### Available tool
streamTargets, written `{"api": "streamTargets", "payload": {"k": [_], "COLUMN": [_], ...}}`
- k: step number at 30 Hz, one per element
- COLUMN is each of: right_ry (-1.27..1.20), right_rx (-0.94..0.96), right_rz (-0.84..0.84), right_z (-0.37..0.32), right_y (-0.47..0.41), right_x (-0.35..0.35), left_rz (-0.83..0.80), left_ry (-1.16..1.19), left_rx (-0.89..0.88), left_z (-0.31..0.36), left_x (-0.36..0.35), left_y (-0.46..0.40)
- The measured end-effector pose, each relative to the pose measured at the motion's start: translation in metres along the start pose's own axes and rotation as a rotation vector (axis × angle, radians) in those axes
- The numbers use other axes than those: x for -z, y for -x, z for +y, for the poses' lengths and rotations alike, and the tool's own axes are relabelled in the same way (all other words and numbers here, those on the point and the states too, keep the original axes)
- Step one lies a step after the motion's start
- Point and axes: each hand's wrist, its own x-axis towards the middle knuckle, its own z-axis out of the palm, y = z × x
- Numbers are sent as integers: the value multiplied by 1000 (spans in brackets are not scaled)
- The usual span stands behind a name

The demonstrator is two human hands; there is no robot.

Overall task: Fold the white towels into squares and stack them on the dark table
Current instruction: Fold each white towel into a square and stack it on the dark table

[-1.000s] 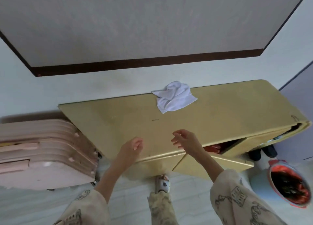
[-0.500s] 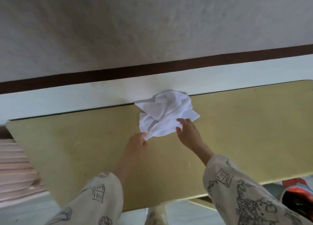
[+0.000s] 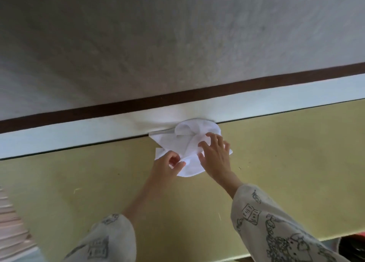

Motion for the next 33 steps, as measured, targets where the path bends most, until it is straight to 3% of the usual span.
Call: {"api": "streamTargets", "payload": {"k": [6,11,21,28,33], "right_ry": [-246,-451,-474,-622,-624], "right_rx": [-132,-168,-80,-85,-148], "right_rz": [198,282,205,108,-29], "right_z": [-3,-19,-75,-148,-175], "right_y": [-2,8,53,94,138], "right_x": [49,112,171,160,114], "left_rz": [87,164,373,310,226], "left_ry": [224,209,252,227,211], "left_rx": [-132,-177,-226,-184,-129], "left_z": [53,69,32,-41,-113], "left_x": [66,121,214,265,262], "left_y": [9,32,93,145,182]}}
